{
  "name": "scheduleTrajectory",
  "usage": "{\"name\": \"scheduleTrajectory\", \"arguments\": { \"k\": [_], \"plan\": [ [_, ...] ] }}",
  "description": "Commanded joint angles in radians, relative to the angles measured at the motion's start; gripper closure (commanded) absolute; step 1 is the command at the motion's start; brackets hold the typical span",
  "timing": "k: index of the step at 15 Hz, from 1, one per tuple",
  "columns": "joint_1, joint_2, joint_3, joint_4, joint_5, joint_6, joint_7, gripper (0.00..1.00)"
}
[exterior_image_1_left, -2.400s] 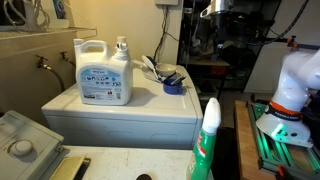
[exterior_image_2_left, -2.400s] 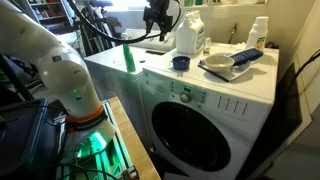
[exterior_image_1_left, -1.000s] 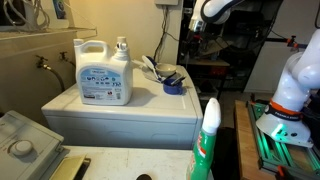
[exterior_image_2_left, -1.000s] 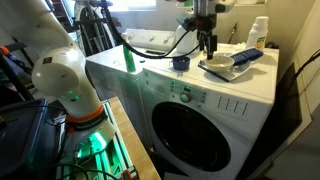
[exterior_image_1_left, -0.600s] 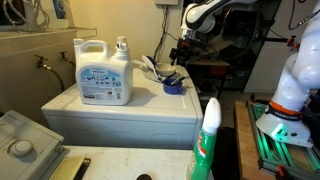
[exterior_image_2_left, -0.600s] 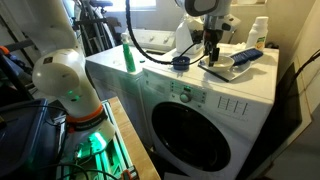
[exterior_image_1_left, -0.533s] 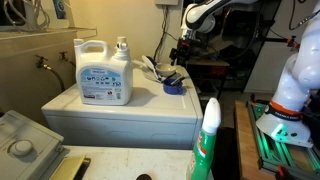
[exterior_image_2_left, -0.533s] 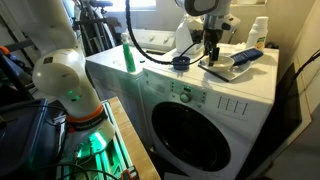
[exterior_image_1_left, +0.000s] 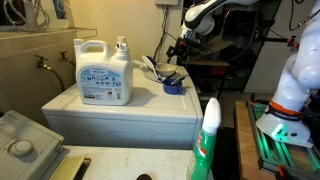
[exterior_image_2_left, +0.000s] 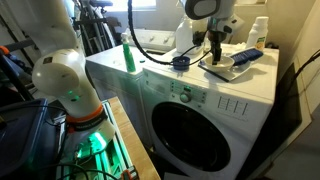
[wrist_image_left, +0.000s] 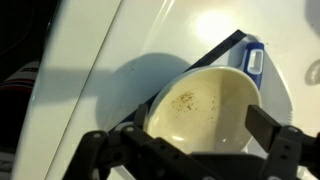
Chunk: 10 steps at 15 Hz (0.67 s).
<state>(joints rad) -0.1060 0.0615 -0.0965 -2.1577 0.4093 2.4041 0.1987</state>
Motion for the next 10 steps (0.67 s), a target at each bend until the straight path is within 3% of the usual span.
{"name": "scheduleTrajectory", "arguments": {
  "k": [1,4,5,6,10],
  "plan": [
    [-0.018,0.036,-0.015,0.002,0.061,0.054,0.036,0.0],
    [-0.028,0.056,-0.024,0.008,0.061,0.032,0.06,0.0],
    [-0.029,0.068,-0.023,0.015,0.057,0.027,0.063,0.06],
    [-0.026,0.082,-0.018,0.02,0.057,0.033,0.061,0.26],
    [-0.023,0.127,-0.006,0.037,0.064,0.035,0.053,0.58]
  ]
}}
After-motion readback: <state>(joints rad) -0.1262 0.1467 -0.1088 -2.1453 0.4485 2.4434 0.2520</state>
